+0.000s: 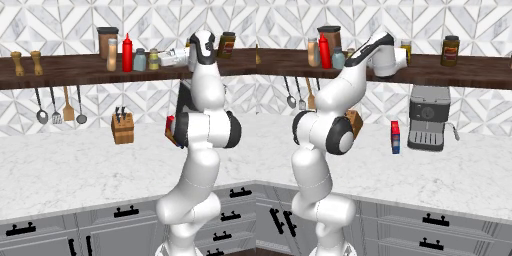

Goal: Put the shaker and condiment bottle from the counter next to their counterparts in the cabinet.

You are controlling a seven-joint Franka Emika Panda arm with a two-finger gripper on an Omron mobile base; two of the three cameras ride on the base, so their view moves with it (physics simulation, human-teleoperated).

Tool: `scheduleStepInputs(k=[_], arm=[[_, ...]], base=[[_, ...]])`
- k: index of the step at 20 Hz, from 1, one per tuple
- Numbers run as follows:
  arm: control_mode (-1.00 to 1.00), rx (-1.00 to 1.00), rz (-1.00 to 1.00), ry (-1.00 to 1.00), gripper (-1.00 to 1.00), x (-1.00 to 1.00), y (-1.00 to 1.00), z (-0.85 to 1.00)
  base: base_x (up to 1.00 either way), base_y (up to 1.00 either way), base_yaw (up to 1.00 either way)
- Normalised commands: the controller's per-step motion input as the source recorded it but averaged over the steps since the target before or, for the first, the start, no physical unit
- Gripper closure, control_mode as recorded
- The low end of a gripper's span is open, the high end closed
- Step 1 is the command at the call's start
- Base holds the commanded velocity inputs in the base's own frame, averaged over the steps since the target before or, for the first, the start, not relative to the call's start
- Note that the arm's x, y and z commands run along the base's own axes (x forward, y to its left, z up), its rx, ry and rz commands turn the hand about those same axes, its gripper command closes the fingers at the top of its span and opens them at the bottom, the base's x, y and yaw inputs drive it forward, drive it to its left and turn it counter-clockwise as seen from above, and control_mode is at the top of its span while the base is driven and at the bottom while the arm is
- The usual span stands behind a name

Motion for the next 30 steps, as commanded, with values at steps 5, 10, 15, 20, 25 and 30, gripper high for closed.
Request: scheduleStepInputs(k=[5, 10, 15, 20, 25, 30], arm=[[-1.00, 0.01, 0.00, 0.00, -1.00, -0.04, -0.12, -0.05], [-1.00, 0.04, 0.00, -0.05, -1.00, -0.29, -0.32, 0.00], [-1.00, 0.04, 0.00, -0.03, -1.00, -0.27, -0.24, 0.08], [-1.00, 0.07, 0.00, 0.00, -1.00, -0.27, -0.12, 0.40], [-1.00, 0.07, 0.00, 0.00, -1.00, -0.39, -0.13, 0.22], [-1.00, 0.06, 0.00, -0.05, -1.00, -0.69, -0.19, 0.00]], base=[[0.00, 0.00, 0.00], [0.00, 0.00, 0.00], [0.00, 0.00, 0.00], [0.00, 0.00, 0.00], [0.00, 0.00, 0.00], [0.00, 0.00, 0.00]])
